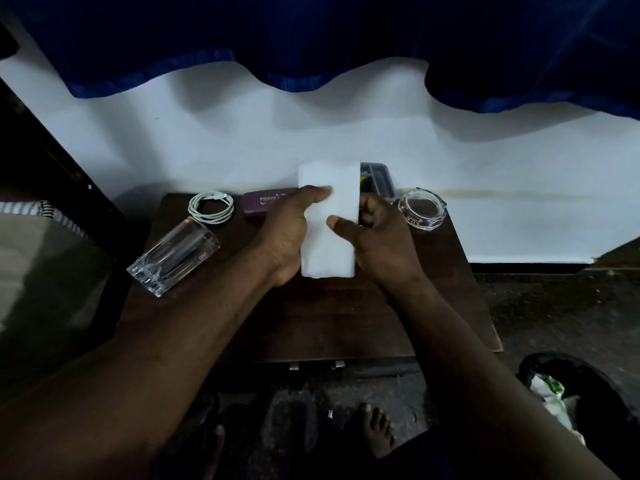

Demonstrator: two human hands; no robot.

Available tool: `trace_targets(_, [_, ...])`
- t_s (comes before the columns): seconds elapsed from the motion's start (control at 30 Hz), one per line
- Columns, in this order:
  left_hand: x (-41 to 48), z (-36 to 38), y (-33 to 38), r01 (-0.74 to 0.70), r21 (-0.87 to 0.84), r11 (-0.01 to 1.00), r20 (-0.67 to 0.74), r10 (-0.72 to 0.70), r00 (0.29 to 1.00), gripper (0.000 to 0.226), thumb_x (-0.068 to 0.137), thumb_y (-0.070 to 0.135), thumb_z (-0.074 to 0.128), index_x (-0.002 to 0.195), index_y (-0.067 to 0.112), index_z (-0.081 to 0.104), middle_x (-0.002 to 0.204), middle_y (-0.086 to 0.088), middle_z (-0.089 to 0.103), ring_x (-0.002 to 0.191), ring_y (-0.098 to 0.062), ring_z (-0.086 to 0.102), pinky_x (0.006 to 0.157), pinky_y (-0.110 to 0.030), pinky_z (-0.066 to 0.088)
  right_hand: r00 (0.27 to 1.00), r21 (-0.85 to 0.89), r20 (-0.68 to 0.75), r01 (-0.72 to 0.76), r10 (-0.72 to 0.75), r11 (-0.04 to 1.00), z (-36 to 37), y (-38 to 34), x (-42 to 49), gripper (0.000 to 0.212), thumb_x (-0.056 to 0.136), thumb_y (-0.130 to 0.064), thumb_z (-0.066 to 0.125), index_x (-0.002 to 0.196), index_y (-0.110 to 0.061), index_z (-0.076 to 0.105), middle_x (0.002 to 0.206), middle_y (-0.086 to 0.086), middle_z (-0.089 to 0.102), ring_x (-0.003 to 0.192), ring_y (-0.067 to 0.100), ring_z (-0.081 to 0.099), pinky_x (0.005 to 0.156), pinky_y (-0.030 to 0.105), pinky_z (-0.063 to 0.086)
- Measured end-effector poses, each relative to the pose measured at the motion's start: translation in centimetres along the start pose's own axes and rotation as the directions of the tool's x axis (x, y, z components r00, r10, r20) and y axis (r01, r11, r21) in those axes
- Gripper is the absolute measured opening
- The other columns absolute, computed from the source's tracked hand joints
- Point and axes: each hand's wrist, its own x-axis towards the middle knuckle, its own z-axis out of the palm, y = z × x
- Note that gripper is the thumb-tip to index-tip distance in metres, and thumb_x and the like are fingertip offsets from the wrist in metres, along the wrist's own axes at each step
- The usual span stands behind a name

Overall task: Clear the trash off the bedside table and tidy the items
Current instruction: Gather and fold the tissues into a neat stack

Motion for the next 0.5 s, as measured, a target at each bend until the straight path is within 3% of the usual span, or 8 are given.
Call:
trace_targets(0.07, [0.3, 0.4, -0.1, 0.001, 0.035, 0.999, 0.064, -0.003, 0.998, 0.03, 0.095, 0.035, 0.066, 0.11, 0.012, 0.078, 0.11, -0.015, 0.078, 0.097, -0.033, 0.076, 0.081, -0.044, 0.063, 0.999, -0.012, -0.038, -0.004, 0.004, 1.0, -0.2, -0.2, 0.0, 0.031, 0.086, -0.015, 0.08, 0.116, -0.011, 0.071, 0.105, 0.005, 0.079, 0.098, 0.023, 0.076, 0.09, 0.052, 0.06])
trace_targets(0.13, [0.7, 0.6, -0.4, -0.026, 0.102, 0.994, 0.078, 0.018, 0.997, 0.03, 0.094, 0.03, 0.069, 0.115, 0.01, 0.076, 0.111, -0.014, 0.078, 0.1, -0.032, 0.075, 0.084, -0.044, 0.062, 0.996, -0.022, -0.085, -0.008, 0.006, 1.0, -0.7, -0.4, 0.1, 0.028, 0.085, -0.018, 0.081, 0.111, -0.012, 0.073, 0.102, 0.004, 0.079, 0.095, 0.023, 0.076, 0.088, 0.052, 0.061])
trace_targets(0.27, [1.6, 0.5, -0.7, -0.074, 0.241, 0.968, 0.007, 0.075, 0.997, 0.023, 0.094, 0.019, 0.071, 0.113, 0.007, 0.074, 0.105, -0.006, 0.08, 0.093, -0.019, 0.077, 0.07, -0.03, 0.061, 0.986, -0.037, -0.168, -0.027, 0.02, 0.999, -2.1, -0.3, 0.5, 0.02, 0.085, -0.017, 0.083, 0.103, -0.015, 0.073, 0.099, 0.002, 0.079, 0.092, 0.019, 0.076, 0.085, 0.051, 0.061])
trace_targets(0.4, [2.4, 0.4, -1.0, -0.113, 0.33, 0.937, -0.066, 0.143, 0.988, 0.016, 0.093, 0.019, 0.072, 0.106, 0.01, 0.077, 0.101, 0.0, 0.08, 0.092, -0.015, 0.077, 0.073, -0.028, 0.06, 0.993, -0.113, -0.1, -0.066, 0.055, 0.991, -2.2, -0.1, 0.6, 0.031, 0.084, -0.017, 0.082, 0.114, -0.012, 0.073, 0.103, 0.002, 0.078, 0.094, 0.016, 0.075, 0.088, 0.045, 0.061])
trace_targets(0.5, [3.0, 0.3, -1.1, -0.122, 0.317, 0.941, -0.171, 0.183, 0.968, 0.005, 0.095, 0.019, 0.071, 0.096, 0.017, 0.075, 0.101, 0.002, 0.08, 0.092, -0.014, 0.076, 0.076, -0.031, 0.06, 0.994, -0.127, -0.033, -0.107, 0.104, 0.986, -2.5, -0.1, 1.2, 0.025, 0.087, -0.009, 0.078, 0.111, -0.007, 0.073, 0.1, 0.007, 0.079, 0.093, 0.024, 0.076, 0.087, 0.046, 0.062])
